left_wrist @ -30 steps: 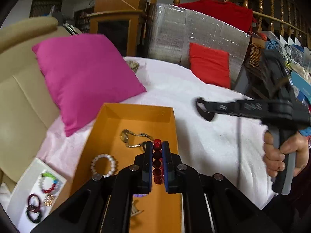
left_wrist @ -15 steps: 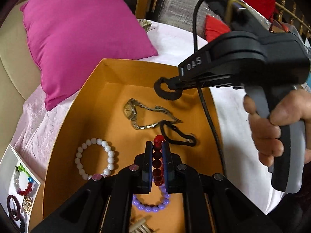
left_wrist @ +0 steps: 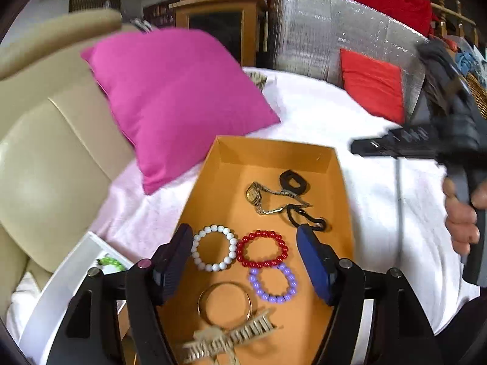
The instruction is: Organize jewelry
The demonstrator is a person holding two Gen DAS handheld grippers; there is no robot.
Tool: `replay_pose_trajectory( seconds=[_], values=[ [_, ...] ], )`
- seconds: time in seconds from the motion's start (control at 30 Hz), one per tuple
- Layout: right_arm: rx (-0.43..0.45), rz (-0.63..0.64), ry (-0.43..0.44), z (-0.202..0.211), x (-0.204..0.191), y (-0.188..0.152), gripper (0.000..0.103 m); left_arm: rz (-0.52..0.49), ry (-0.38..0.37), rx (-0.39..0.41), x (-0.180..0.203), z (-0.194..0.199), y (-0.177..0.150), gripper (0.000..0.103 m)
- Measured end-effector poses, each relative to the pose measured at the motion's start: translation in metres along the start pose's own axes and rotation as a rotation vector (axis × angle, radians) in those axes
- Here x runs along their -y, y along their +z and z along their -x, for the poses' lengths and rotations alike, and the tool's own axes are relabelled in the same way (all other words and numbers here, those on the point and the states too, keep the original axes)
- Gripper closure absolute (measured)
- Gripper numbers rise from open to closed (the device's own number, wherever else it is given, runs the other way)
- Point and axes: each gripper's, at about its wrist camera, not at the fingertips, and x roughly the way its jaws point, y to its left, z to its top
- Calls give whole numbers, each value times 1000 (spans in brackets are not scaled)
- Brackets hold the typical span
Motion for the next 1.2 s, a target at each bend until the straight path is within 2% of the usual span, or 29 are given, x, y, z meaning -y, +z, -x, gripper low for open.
replay_pose_trajectory(
  seconds=[0.17,0.27,0.33,0.4,0.43,0.5,0.63,0.8,0.93,1.1,1.2],
  values=[
    [100,43,6,70,13,-45,83,20,41,95,9,55,-4,18],
    [150,20,6,106,20,-69,83,12,71,156,21,87,-2,15],
    [179,13,-13,130,21,-83,76,0,110,182,26,106,-3,11],
    [228,7,-28,158,20,-96,54,-14,162,217,30,128,-4,10],
    [251,2,-27,168,20,-100,51,-19,178,231,31,137,-5,8],
    [310,-5,-28,193,14,-111,50,-18,212,253,31,157,-7,7],
    [351,5,10,221,-4,-124,50,0,283,301,26,194,-16,6],
    [397,66,72,248,-47,-143,50,-6,353,318,22,229,-28,6],
    [427,98,124,263,-65,-161,50,-17,401,314,29,253,-38,6],
    [427,138,117,272,-63,-171,48,-59,379,331,58,265,-42,5],
    [459,128,98,284,-47,-179,48,-131,352,337,82,265,-36,5]
  ],
)
